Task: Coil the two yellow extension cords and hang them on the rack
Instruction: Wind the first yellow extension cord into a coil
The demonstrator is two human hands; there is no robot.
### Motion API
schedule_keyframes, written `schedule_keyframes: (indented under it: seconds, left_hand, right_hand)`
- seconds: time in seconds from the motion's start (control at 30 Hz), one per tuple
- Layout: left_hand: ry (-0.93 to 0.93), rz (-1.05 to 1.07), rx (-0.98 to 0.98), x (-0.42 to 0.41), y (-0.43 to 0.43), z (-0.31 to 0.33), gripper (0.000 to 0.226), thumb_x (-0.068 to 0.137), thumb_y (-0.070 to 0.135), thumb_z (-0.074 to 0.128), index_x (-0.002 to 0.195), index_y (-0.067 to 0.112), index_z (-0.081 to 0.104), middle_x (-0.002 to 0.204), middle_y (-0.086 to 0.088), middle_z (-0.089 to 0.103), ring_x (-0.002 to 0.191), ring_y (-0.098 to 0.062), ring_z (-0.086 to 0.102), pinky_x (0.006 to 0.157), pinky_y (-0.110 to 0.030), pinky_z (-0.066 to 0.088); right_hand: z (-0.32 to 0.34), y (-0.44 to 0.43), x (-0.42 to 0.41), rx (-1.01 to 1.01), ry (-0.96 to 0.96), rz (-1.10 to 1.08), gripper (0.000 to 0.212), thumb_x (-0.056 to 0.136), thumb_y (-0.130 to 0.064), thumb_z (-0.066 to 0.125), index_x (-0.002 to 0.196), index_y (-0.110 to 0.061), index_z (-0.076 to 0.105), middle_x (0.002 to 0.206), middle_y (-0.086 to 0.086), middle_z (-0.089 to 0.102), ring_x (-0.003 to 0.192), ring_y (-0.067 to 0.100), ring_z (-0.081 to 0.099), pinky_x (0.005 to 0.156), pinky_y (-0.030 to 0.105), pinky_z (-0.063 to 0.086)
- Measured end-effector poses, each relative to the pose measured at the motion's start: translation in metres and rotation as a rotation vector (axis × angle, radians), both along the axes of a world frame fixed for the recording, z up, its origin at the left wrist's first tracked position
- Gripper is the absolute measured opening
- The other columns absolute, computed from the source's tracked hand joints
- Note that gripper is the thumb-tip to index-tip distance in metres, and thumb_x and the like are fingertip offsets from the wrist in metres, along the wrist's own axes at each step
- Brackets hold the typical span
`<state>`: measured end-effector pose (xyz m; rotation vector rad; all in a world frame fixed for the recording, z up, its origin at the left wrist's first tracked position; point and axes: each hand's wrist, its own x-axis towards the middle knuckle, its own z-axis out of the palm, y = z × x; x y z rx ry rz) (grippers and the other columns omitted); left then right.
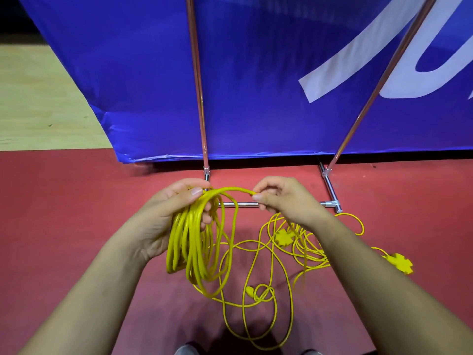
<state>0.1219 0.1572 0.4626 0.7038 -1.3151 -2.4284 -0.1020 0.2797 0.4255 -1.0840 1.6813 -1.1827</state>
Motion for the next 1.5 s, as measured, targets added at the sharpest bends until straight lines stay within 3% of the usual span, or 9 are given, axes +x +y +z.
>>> schedule_keyframes:
  seconds: [0.1,0.2,0.33,0.5,0.7,1.0,1.13,1.33,1.5]
  left_hand:
    - [-0.004,-0.002,0.038,0.000,0.002,-0.001,0.069,0.045,0.030,0.095,0.105,0.009,0.067,0.074,-0.018,0.066,0.054,-0.025,0.067,0.052,-0.031,0.057]
    - [-0.010,-0.034,0.028,-0.002,0.004,-0.002,0.066,0.047,0.026,0.094,0.105,0.010,0.068,0.078,-0.019,0.066,0.057,-0.026,0.067,0.053,-0.032,0.057]
    - [0.010,-0.062,-0.013,-0.004,0.007,-0.004,0.063,0.049,0.020,0.094,0.104,0.010,0.066,0.076,-0.017,0.062,0.052,-0.022,0.060,0.050,-0.028,0.054]
    - [0.080,0.003,-0.008,-0.003,0.002,-0.005,0.053,0.048,0.018,0.094,0.094,0.013,0.068,0.073,-0.015,0.062,0.051,-0.020,0.056,0.051,-0.027,0.052]
    - [-0.015,-0.032,-0.027,0.000,-0.002,-0.004,0.063,0.043,0.017,0.096,0.097,0.010,0.065,0.077,-0.017,0.064,0.051,-0.022,0.059,0.050,-0.028,0.053]
    - [-0.015,-0.141,0.038,-0.003,0.008,-0.005,0.054,0.051,0.020,0.092,0.098,0.011,0.067,0.075,-0.017,0.061,0.054,-0.024,0.062,0.050,-0.029,0.053]
    - [0.021,-0.103,0.032,-0.004,0.006,-0.005,0.072,0.053,0.022,0.092,0.118,0.014,0.061,0.077,-0.019,0.062,0.056,-0.026,0.063,0.052,-0.031,0.054]
    - [0.028,-0.131,-0.008,-0.003,0.007,-0.005,0.068,0.057,0.017,0.087,0.119,0.008,0.061,0.076,-0.016,0.056,0.054,-0.024,0.055,0.052,-0.029,0.050]
    - [0.119,-0.040,0.034,-0.003,0.004,-0.003,0.063,0.055,0.016,0.089,0.112,0.007,0.065,0.074,-0.014,0.054,0.053,-0.020,0.053,0.052,-0.028,0.048]
  right_hand:
    - [0.014,-0.007,0.013,-0.061,0.051,0.035,0.003,0.087,0.002,0.065,0.087,-0.001,0.065,0.062,0.009,0.057,0.049,0.000,0.048,0.051,0.010,0.037]
    - [0.028,-0.011,0.031,-0.128,0.154,0.127,0.002,0.086,-0.002,0.067,0.085,-0.002,0.068,0.066,0.014,0.061,0.062,0.008,0.054,0.061,0.022,0.043]
    - [0.034,-0.013,0.041,-0.170,0.207,0.171,0.002,0.086,-0.005,0.068,0.087,-0.004,0.069,0.067,-0.002,0.059,0.062,0.002,0.051,0.062,0.015,0.040]
    - [0.009,0.000,0.011,0.124,0.287,0.229,0.010,0.090,-0.012,0.066,0.086,-0.003,0.064,0.069,0.004,0.058,0.053,0.002,0.045,0.053,0.019,0.038]
    - [-0.006,0.004,-0.003,0.038,-0.099,-0.086,0.012,0.086,-0.003,0.069,0.090,-0.006,0.058,0.066,0.010,0.060,0.049,0.013,0.050,0.047,0.019,0.039]
    - [0.014,-0.017,0.018,-0.157,0.216,-0.076,0.017,0.077,-0.007,0.078,0.071,-0.009,0.062,0.066,-0.001,0.056,0.062,0.003,0.045,0.059,0.021,0.037]
    - [0.021,-0.016,0.023,-0.184,0.248,-0.047,0.022,0.079,-0.007,0.076,0.069,-0.020,0.061,0.069,0.002,0.060,0.064,0.002,0.048,0.061,0.019,0.041]
    - [0.023,-0.012,0.027,-0.195,0.277,-0.027,0.013,0.083,-0.004,0.071,0.080,-0.015,0.063,0.081,0.013,0.065,0.073,0.013,0.053,0.068,0.032,0.046]
    - [0.012,-0.012,0.018,-0.116,0.327,0.012,0.011,0.088,-0.004,0.064,0.090,-0.015,0.064,0.078,0.000,0.061,0.065,0.014,0.048,0.062,0.023,0.042]
